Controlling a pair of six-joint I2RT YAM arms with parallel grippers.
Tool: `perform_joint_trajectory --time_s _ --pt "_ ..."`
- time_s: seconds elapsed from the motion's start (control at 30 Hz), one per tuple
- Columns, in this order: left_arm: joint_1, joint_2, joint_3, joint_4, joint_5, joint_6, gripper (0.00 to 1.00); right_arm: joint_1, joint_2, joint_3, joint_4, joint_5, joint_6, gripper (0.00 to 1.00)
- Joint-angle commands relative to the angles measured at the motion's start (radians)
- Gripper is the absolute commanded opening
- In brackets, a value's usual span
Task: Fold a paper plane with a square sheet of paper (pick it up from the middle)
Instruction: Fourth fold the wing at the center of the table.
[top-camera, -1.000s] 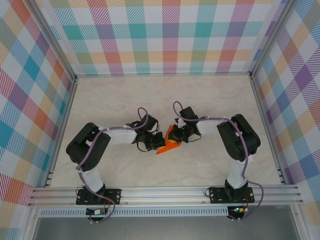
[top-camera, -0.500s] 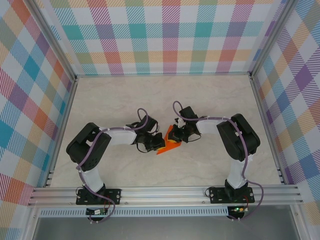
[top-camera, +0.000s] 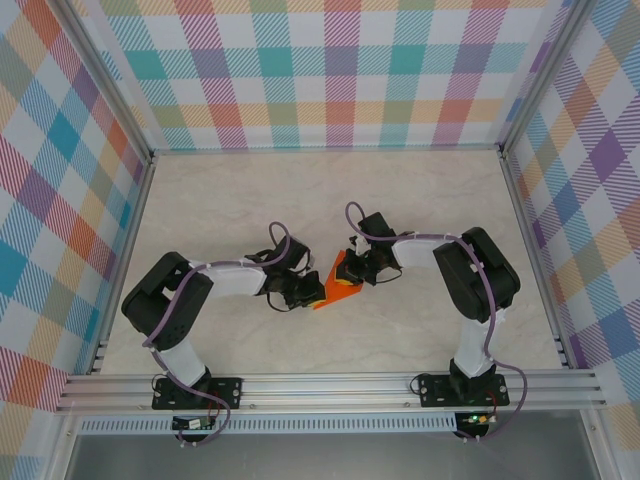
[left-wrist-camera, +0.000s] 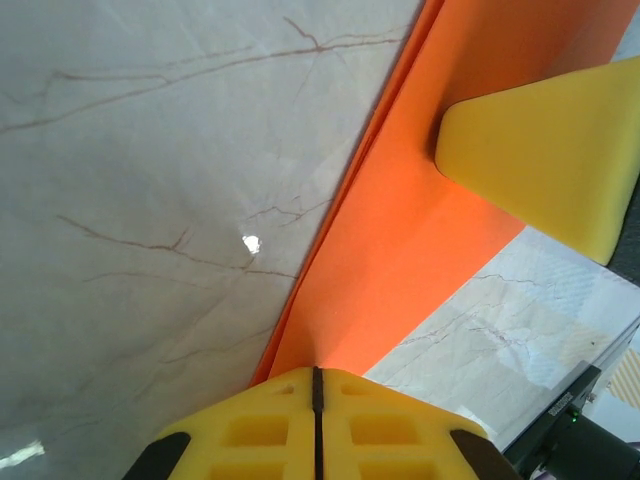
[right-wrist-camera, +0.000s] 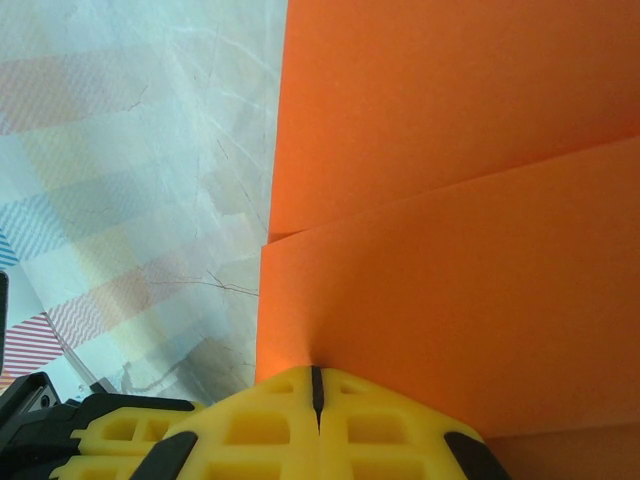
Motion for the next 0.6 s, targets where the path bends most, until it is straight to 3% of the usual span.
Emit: perform_joint_trajectory --time_s 0.0,0.43,0.57 --pt "-0.001 0.021 -0.024 -0.055 -0.036 0.010 0.07 0.001 0.074 -0.033 -0.127 0.133 -0.017 0.00" --pt "0.000 0.026 -0.035 -0.138 -0.106 0.029 0.06 0.001 0.085 -0.025 -0.132 0.135 -0.018 0.00" --pt "-0.001 -0.020 -0.039 -0.095 -0.031 0.032 0.06 0.001 0.086 -0.025 -0.133 0.133 -0.018 0.00"
